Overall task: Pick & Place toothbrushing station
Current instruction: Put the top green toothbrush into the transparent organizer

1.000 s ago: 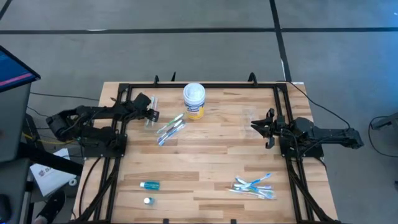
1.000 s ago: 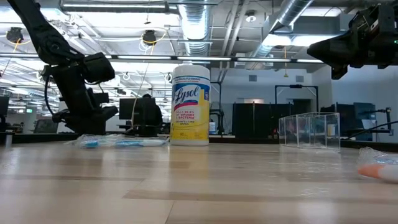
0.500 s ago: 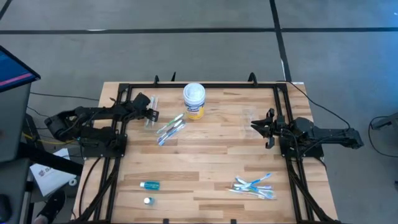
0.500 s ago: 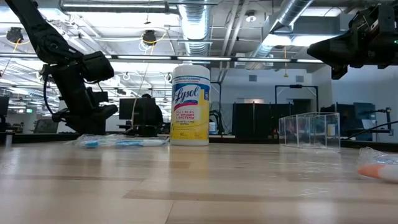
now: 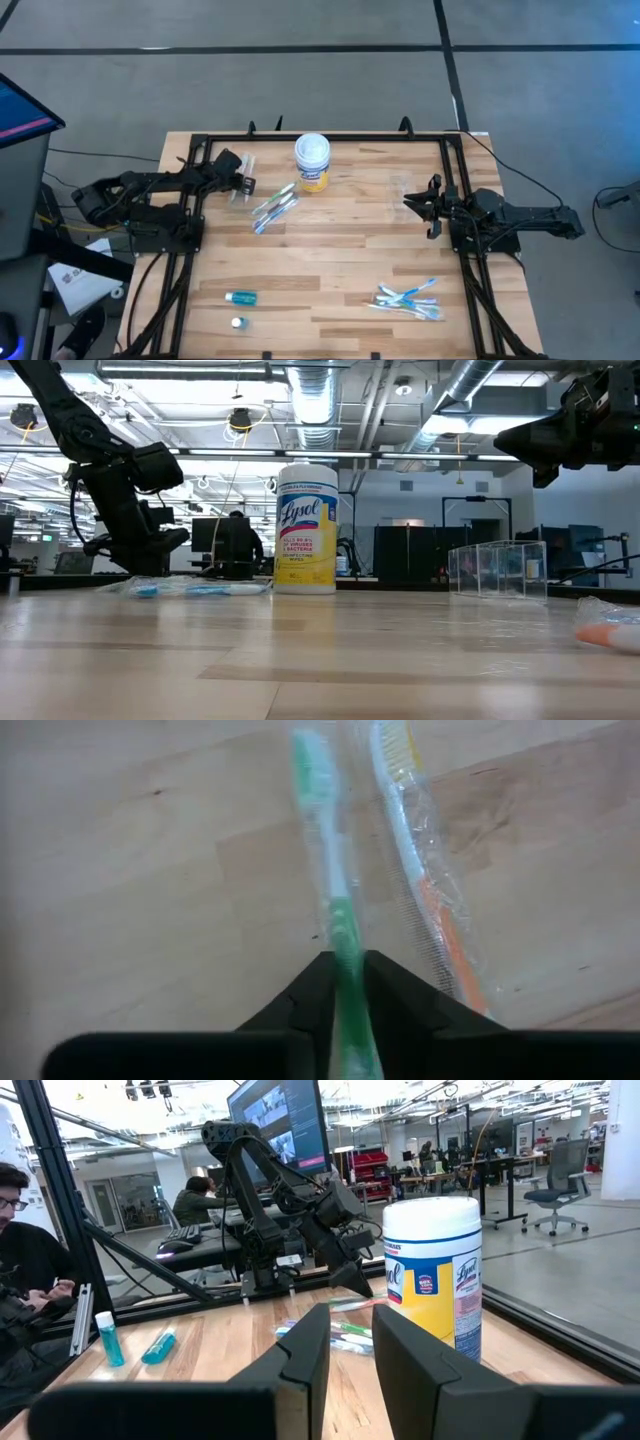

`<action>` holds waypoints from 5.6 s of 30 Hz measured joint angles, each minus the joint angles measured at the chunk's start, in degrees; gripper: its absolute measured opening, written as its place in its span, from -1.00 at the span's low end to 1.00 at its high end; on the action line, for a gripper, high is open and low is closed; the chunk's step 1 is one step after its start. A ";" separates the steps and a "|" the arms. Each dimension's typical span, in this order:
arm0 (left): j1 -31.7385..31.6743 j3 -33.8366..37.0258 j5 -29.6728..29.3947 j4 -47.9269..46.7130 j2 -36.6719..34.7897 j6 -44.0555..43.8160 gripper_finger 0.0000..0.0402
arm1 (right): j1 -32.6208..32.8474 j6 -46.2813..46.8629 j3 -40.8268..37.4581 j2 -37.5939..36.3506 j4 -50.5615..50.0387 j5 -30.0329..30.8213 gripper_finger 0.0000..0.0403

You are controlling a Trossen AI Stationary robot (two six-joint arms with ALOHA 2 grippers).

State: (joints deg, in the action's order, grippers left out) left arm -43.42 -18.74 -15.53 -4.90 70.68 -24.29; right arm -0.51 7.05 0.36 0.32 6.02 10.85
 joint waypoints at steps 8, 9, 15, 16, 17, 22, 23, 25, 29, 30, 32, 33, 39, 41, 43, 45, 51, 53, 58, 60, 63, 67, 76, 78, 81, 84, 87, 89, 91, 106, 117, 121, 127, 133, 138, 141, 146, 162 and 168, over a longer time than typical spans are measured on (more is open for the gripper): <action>0.00 -0.11 -0.13 0.40 -0.09 -0.37 -0.97 | 0.02 0.00 -0.02 0.00 0.00 0.00 -0.65; 0.00 -0.11 -0.13 0.38 -0.09 -0.47 -0.97 | 0.02 0.00 0.00 0.00 0.00 0.00 -0.65; 0.00 -0.11 -0.66 0.34 -0.09 -0.63 -0.99 | 0.00 0.00 -0.01 0.00 -0.02 0.00 -0.65; 0.00 -0.11 -0.66 0.34 -0.09 -0.63 -0.99 | 0.00 0.00 -0.01 0.00 -0.01 0.00 -0.65; 0.00 -0.11 -0.66 0.32 -0.15 -0.63 -0.99 | 0.00 0.00 -0.01 0.00 -0.02 0.00 -0.65; 0.01 0.04 -0.42 -0.47 -1.79 -0.62 -0.99 | 0.00 0.00 -0.01 0.00 -0.04 0.00 -0.65; 0.04 0.07 0.02 -0.46 -2.59 -0.58 -0.99 | 0.01 0.00 0.00 0.00 -0.04 0.00 -0.65; 0.14 0.07 0.81 -0.08 -4.53 -0.44 -0.99 | 0.02 0.00 -0.02 0.00 -0.04 0.00 -0.65; 1.75 0.07 0.97 0.00 -9.18 -0.44 -0.99 | 0.01 0.00 -0.01 0.00 -0.04 0.00 -0.65; 2.25 0.07 0.98 0.09 -10.32 -0.42 -0.99 | 0.02 0.00 0.00 0.00 -0.04 0.00 -0.65; 3.38 0.07 0.98 0.11 -12.75 -0.42 -1.00 | 0.00 0.00 0.00 0.00 -0.05 0.00 -0.65; 4.00 0.07 0.98 0.25 -13.92 -0.42 -1.00 | 0.00 0.00 -0.02 0.00 -0.05 0.00 -0.65; 8.40 0.04 1.01 0.92 -20.51 -0.42 -0.99 | 0.01 0.00 -0.01 0.00 -0.07 0.00 -0.65; 9.94 0.02 1.01 1.43 -22.17 -0.42 -0.99 | 0.00 0.00 0.00 0.00 -0.06 0.00 -0.65; 11.43 0.02 1.02 1.88 -23.62 -0.42 -0.99 | 0.00 0.00 0.00 0.00 -0.04 0.00 -0.65; 12.99 0.02 1.01 2.49 -24.89 -0.42 -0.99 | 0.01 0.00 -0.02 0.00 -0.04 0.00 -0.65; 18.16 0.00 1.03 7.58 -26.87 -0.06 -0.99 | 0.00 0.00 0.00 -0.01 -0.04 0.00 -0.65; 20.06 0.00 1.03 10.17 -26.83 -0.02 -0.99 | 0.02 0.00 -0.01 0.00 -0.04 0.00 -0.65; 24.75 -0.02 1.05 16.28 -26.82 1.49 -0.99 | 0.00 0.01 0.00 0.00 -0.04 0.00 -0.65; 26.54 -0.02 1.04 18.32 -26.82 1.74 -0.99 | 0.00 0.00 0.00 0.00 -0.04 0.00 -0.65; 29.15 -0.02 1.03 21.19 -26.82 1.83 -0.99 | 0.01 0.02 -0.02 0.00 -0.04 0.00 -0.65; 32.63 -0.02 1.05 25.59 -26.82 4.17 -0.99 | 0.02 0.00 -0.01 -0.01 0.00 0.00 -0.65; 39.44 -0.07 1.05 39.63 -21.10 6.55 -0.99 | 0.02 0.00 0.00 -0.02 0.36 0.00 -0.65; 40.37 -0.07 1.05 43.52 -18.14 7.97 -0.99 | 0.00 -0.04 -0.02 -0.02 0.44 0.00 -0.65; 41.06 -0.07 1.06 49.61 -13.36 9.77 -0.99 | 0.02 -0.07 0.00 -0.02 0.44 0.00 -0.65; 41.24 -0.07 1.12 56.41 -8.63 10.69 -0.99 | 0.01 -0.07 -0.01 -0.02 0.46 0.00 -0.65; 41.14 -0.07 2.61 62.25 -4.37 11.02 -0.99 | 0.01 -0.09 -0.02 -0.02 1.04 0.02 -0.65; 41.13 -0.07 4.44 65.87 -1.81 11.93 -0.99 | 0.01 -0.08 -0.01 -0.01 2.10 0.01 -0.65; 41.13 -0.07 6.17 69.34 0.27 12.21 -0.99 | 0.01 -0.03 -0.01 -0.02 4.08 0.00 -0.65; 41.11 -7.08 11.45 74.12 7.94 15.37 -0.99 | 0.02 0.04 0.28 3.07 16.18 -0.26 -0.65; 41.11 -12.35 14.49 74.13 13.85 15.49 -0.99 | 0.00 -1.22 9.43 19.31 16.87 -0.26 -0.65; 41.22 -12.87 15.37 73.98 14.66 15.50 -0.99 | 0.00 -1.64 12.31 26.16 19.27 -0.28 -0.65; 41.80 -12.89 15.39 74.08 14.66 15.50 -0.99 | 0.00 -3.34 15.55 34.80 26.37 -0.31 -0.65; 41.86 -12.89 15.41 74.00 14.66 15.50 -0.99 | 0.03 -4.04 20.02 43.95 28.06 -0.65 -0.65; 42.01 -12.90 15.40 74.00 14.64 15.50 -0.99 | 0.13 -4.05 24.30 51.11 28.94 -2.03 -0.65; 42.01 -12.89 15.39 74.00 14.64 15.50 -0.99 | 0.13 -4.05 26.25 55.36 33.59 -3.53 -0.65; 42.01 -12.87 15.39 73.97 14.64 15.50 -0.99 | 0.13 -4.04 29.54 61.66 36.74 -6.60 -0.65; 42.01 -12.87 15.39 73.87 14.57 15.50 -0.99 | 0.11 -4.48 40.16 75.24 36.87 -11.08 -0.33; 42.01 -12.87 15.39 73.76 14.57 15.50 -0.99 | 0.11 -4.47 41.48 76.98 36.65 -11.08 0.09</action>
State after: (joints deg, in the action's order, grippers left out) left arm -1.41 -31.62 -0.14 68.87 85.25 -8.80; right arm -0.40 2.58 41.85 77.30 42.68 -0.23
